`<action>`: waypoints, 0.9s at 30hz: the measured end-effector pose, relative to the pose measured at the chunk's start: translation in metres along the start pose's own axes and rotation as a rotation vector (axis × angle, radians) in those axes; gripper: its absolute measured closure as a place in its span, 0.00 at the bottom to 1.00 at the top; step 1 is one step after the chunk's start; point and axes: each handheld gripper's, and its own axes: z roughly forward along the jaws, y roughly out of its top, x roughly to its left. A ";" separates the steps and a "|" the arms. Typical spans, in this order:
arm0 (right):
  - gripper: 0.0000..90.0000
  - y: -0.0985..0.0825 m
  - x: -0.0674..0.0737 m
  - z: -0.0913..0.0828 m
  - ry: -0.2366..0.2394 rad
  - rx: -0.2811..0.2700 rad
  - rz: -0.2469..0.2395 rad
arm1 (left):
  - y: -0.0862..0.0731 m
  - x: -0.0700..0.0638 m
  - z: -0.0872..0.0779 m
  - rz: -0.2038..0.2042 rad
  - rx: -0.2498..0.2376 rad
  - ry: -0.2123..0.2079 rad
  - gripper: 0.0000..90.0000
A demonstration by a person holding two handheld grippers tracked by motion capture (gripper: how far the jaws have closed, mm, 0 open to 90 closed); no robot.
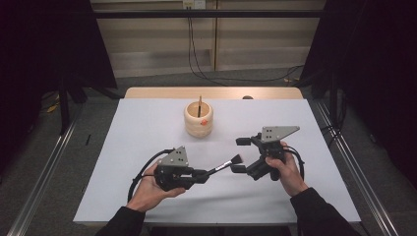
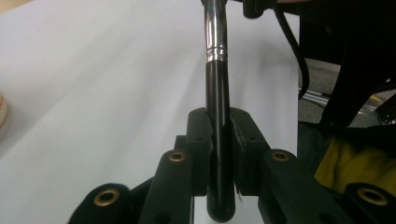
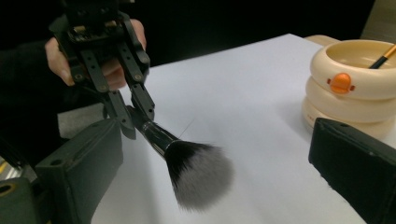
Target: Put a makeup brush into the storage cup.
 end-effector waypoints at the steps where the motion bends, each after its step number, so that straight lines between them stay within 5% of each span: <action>1: 0.03 -0.001 0.000 0.000 0.000 -0.015 -0.001 | 0.001 0.000 -0.001 0.000 -0.002 0.010 0.88; 10: 0.08 -0.002 0.000 -0.004 0.036 -0.101 0.005 | 0.003 0.000 -0.005 -0.003 -0.053 0.019 0.88; 18: 0.08 -0.003 0.002 -0.004 0.063 -0.068 0.009 | 0.003 0.000 -0.006 -0.018 -0.081 0.058 0.88; 20: 0.08 -0.004 0.003 -0.005 0.037 -0.064 0.009 | 0.003 0.000 -0.007 -0.024 -0.090 0.073 0.88; 27: 0.12 -0.003 0.006 -0.006 0.045 -0.078 0.008 | 0.004 -0.001 -0.007 -0.027 -0.129 0.066 0.88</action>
